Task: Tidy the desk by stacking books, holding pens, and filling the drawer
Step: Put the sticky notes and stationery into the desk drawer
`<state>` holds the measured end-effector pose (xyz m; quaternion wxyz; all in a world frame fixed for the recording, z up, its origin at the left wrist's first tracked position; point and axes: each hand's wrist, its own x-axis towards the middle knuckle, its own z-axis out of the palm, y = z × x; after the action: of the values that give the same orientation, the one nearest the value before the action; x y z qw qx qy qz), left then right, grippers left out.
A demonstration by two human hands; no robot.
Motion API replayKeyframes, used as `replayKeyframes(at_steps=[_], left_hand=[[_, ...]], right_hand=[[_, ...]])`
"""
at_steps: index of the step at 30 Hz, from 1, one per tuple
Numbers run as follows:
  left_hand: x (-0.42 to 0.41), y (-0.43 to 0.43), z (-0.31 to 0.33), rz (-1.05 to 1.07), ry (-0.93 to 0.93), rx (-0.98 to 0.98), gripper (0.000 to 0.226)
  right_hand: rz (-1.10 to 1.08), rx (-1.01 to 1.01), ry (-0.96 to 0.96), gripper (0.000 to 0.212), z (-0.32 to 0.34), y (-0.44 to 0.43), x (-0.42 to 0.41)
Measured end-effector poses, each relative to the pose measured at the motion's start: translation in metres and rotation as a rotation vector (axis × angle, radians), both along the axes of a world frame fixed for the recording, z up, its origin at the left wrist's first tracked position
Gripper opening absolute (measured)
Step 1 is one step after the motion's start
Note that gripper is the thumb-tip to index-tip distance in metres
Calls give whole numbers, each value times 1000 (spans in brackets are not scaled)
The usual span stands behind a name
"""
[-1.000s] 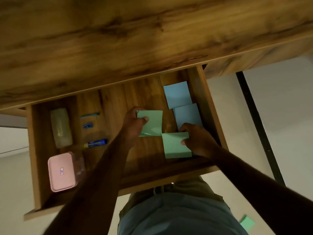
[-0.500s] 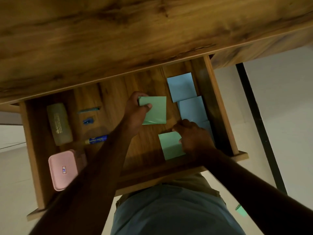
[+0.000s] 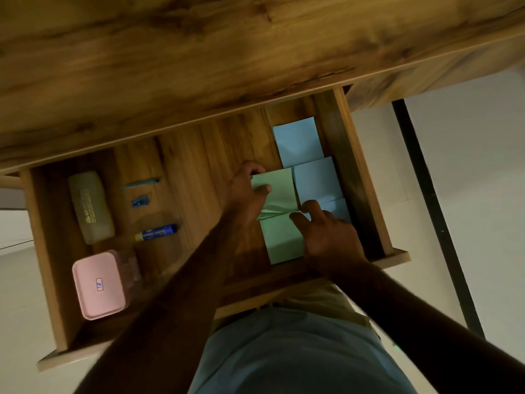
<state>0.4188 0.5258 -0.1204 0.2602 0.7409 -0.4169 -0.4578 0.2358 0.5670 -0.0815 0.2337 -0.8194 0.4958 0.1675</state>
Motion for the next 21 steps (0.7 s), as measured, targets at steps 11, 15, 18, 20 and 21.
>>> replayKeyframes(at_steps=[11, 15, 18, 20, 21], left_hand=[[0, 8, -5, -398, -683, 38, 52], [-4, 9, 1, -498, -770, 26, 55], [-5, 12, 6, -502, -778, 51, 58], [-4, 14, 11, -480, -776, 49, 60], [-4, 15, 13, -465, -769, 47, 60]], right_hand=[[14, 85, 0, 60, 2, -4, 0], [22, 84, -19, 62, 2, -2, 0], [19, 83, -35, 65, 3, -4, 0], [25, 75, -45, 65, 5, -5, 0], [29, 68, -47, 65, 5, -5, -1]])
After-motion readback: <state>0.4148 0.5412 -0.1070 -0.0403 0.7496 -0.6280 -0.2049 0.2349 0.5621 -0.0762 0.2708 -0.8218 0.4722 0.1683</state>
